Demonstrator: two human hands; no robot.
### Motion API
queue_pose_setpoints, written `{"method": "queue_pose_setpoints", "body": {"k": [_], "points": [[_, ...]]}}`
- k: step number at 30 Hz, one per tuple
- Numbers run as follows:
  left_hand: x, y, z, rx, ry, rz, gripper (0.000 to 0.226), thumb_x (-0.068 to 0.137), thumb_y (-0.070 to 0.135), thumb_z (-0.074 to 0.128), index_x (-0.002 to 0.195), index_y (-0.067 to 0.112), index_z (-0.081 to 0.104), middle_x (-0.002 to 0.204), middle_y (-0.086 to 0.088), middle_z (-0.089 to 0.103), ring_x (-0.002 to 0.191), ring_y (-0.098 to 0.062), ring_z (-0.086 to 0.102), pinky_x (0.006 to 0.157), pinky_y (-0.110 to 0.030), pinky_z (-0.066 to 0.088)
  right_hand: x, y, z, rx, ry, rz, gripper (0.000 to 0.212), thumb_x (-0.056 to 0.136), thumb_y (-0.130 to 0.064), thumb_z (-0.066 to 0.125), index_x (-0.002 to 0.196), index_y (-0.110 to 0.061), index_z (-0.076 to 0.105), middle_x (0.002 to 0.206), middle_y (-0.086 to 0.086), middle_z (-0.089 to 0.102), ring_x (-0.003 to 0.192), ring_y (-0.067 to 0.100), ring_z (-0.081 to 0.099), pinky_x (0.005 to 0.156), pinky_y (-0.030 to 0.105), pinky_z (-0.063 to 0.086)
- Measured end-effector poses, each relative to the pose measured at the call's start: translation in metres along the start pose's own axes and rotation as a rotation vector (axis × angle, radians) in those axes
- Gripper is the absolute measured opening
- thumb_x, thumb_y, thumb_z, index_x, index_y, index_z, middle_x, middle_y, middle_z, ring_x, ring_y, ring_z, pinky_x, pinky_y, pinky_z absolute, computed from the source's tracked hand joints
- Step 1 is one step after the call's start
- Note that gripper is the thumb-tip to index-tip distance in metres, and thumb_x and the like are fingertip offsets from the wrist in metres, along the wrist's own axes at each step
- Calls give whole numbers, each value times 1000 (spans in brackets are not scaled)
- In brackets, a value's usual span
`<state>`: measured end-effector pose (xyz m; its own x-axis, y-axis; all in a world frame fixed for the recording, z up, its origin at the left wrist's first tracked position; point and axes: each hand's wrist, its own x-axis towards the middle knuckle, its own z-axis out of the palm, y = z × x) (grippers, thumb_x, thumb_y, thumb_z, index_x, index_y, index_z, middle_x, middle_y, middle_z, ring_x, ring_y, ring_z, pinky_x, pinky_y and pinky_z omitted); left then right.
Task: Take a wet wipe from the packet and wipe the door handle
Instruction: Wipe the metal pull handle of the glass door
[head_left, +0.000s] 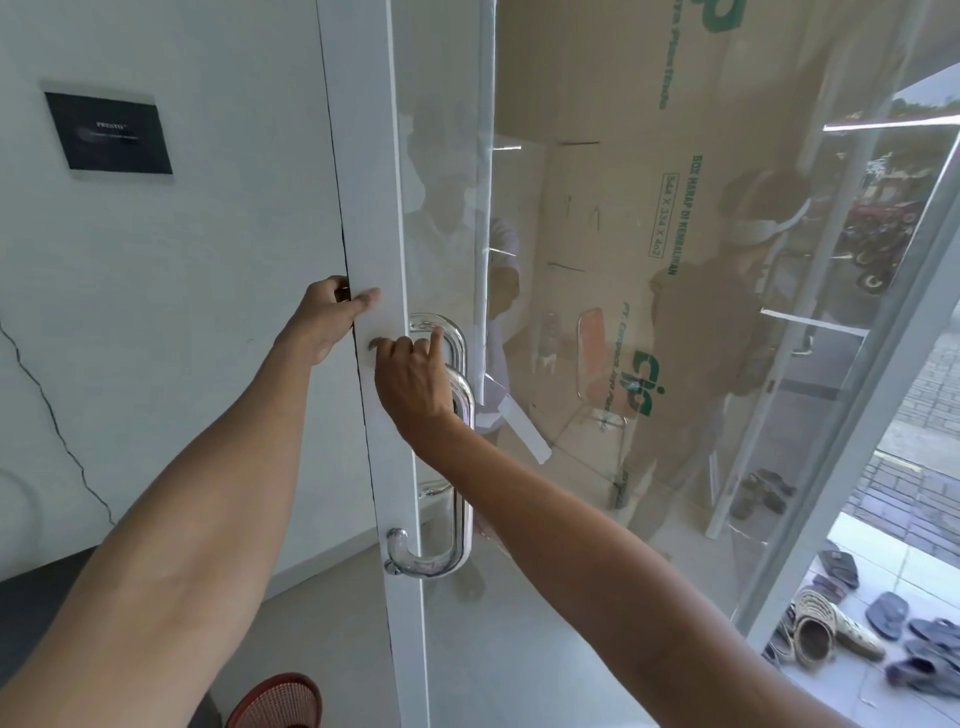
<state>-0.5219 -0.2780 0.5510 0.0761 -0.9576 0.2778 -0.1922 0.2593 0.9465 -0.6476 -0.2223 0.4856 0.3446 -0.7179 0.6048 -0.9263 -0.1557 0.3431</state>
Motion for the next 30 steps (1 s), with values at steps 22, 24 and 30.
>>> {"method": "queue_pose_setpoints", "body": {"k": [22,24,30], "points": [[7,-10,1,-32,-3,29,45,90,27,68,129,8,56,125,-6,65,118,-23,60,110,-41,42,-41,45,51,397,295,194,20,92,-26,59,101,-10,53,85,3,59,78,24,61,100,49,39],[9,-11,0,-23,-3,26,47,89,30,69,129,8,56,125,-5,65,119,-22,60,110,-41,42,-45,41,53,475,278,269,17,93,-22,56,103,-10,50,85,3,60,80,25,61,98,47,40],[11,-12,0,-19,-5,20,50,89,31,69,131,8,55,126,-5,65,120,-22,60,110,-41,42,-61,26,64,749,209,448,19,95,-18,52,108,-10,44,93,4,63,85,24,61,103,48,37]]}}
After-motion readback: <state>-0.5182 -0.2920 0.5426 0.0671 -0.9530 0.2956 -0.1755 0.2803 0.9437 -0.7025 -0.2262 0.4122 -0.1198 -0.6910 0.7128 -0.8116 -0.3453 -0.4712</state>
